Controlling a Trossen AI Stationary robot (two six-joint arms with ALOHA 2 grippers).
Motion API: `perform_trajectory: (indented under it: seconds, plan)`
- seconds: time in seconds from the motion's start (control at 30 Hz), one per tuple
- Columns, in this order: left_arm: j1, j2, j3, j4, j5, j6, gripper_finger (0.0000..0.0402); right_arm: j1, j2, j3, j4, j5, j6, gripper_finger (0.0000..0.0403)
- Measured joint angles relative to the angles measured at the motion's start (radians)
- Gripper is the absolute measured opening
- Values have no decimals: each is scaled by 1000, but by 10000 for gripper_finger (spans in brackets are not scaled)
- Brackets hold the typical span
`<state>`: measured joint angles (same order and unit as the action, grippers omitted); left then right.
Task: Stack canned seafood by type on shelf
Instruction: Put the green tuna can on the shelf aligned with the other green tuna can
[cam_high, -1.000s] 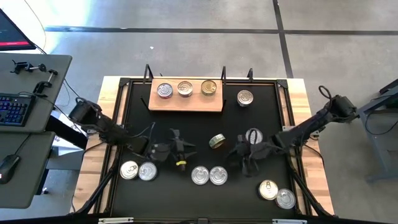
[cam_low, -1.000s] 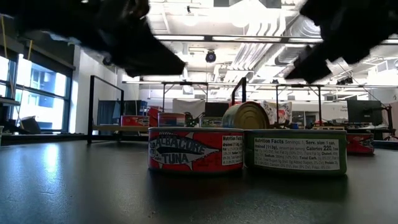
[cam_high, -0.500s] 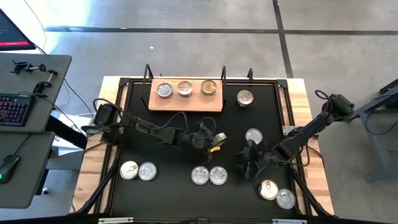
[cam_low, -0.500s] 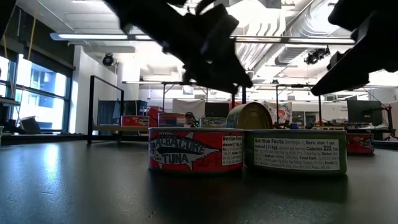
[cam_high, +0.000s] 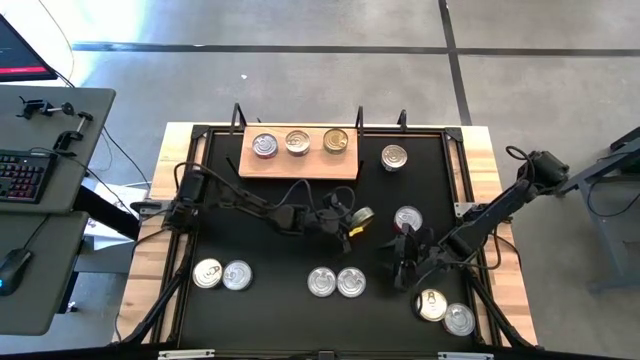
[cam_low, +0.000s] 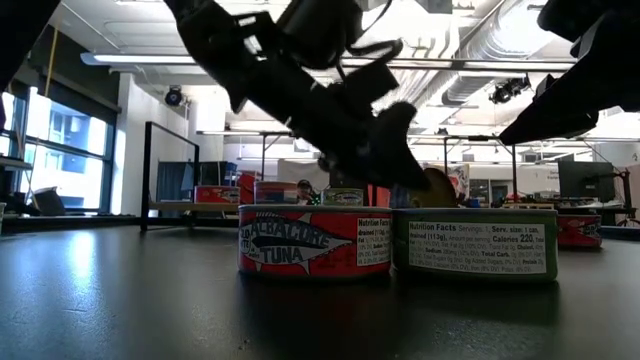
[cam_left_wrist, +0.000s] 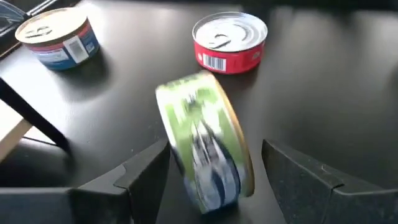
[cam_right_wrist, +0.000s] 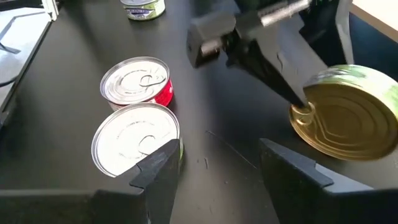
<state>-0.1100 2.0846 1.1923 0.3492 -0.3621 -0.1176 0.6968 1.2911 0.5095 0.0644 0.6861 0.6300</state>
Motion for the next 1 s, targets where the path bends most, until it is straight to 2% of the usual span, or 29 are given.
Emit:
perform_trajectory:
  seconds: [0.17, 0.4, 0.5, 0.63, 0.8, 0.9, 1.0]
  plan:
    - [14, 30, 1, 65, 8, 43, 214, 0, 0, 0, 7, 39, 0, 209]
    - [65, 79, 1, 212, 180, 40, 113, 0, 0, 0, 18, 97, -7, 209]
    - [81, 80, 1, 203, 199, 2, 112, 0, 0, 0, 20, 98, -9, 209]
    - [66, 62, 0, 177, 168, -1, 112, 0, 0, 0, 22, 98, -25, 209]
    - [9, -26, -7, 30, 92, -30, 112, 0, 0, 0, 43, 42, -27, 209]
    - [-33, -101, -74, 17, 60, -38, 112, 0, 6, 0, 71, -8, -29, 209]
    - [-78, -199, -191, 14, -6, -103, 112, 0, 42, 0, 109, -9, -38, 209]
